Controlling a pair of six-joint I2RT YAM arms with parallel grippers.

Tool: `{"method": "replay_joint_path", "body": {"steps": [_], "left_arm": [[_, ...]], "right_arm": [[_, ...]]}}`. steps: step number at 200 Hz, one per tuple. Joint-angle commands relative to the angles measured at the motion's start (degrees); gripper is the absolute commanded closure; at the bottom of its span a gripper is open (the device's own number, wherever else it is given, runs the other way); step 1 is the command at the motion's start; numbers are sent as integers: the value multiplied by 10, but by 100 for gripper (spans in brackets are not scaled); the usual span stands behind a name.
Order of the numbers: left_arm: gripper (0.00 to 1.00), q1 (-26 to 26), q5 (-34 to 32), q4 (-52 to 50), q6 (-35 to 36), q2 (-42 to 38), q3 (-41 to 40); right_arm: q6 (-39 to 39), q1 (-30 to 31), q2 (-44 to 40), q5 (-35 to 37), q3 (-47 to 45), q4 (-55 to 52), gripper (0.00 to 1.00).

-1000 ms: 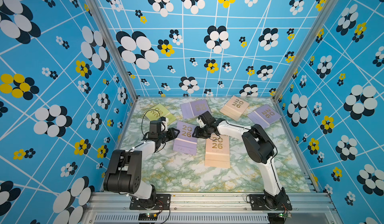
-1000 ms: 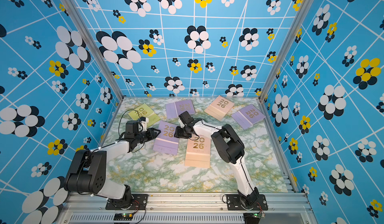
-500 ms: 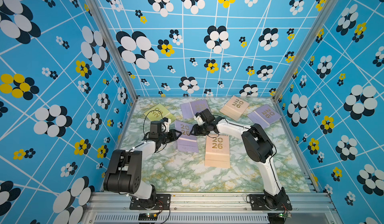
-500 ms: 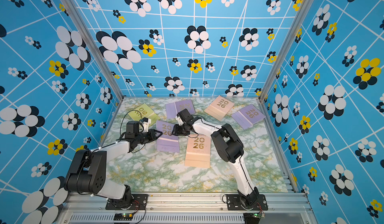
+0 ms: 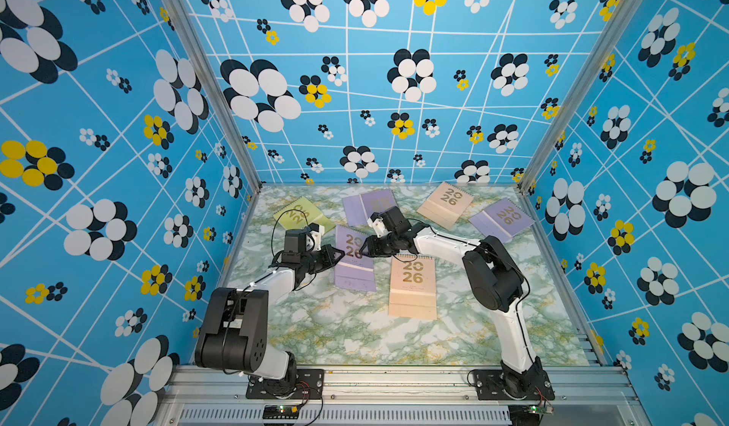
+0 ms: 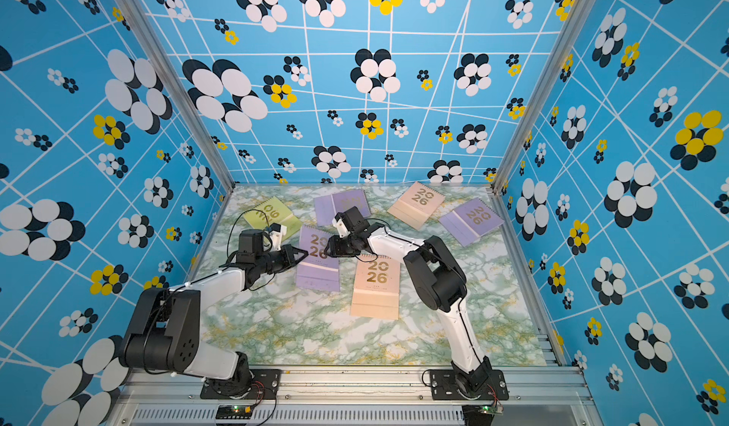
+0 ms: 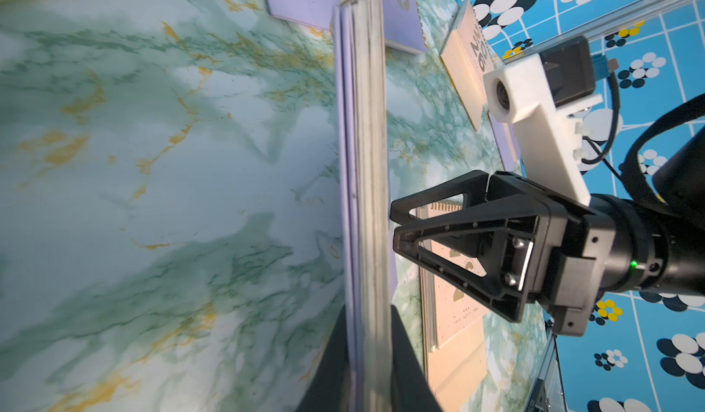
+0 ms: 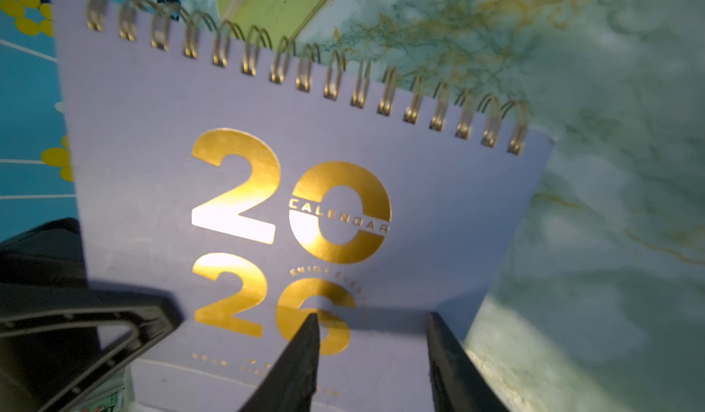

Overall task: Stack the calendars
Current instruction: Pick up the calendar at the center of the board, then place the calendar at the calendar.

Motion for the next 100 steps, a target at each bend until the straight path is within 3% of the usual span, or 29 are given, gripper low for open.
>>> {"method": "replay_joint_path", "body": {"steps": [1,49,100], "left_arm": [[100,9,44,25,13,-34,14],[100,27,137,216,-107,-66,-17],[100,43,205,513,-290,18,-51]], "right_arm": [[15,-24,-71,-23,-47,49,51],[4,-64,-196,-59,-155,118,47],[44,-100,-247,-151,-237,262,45]]}}
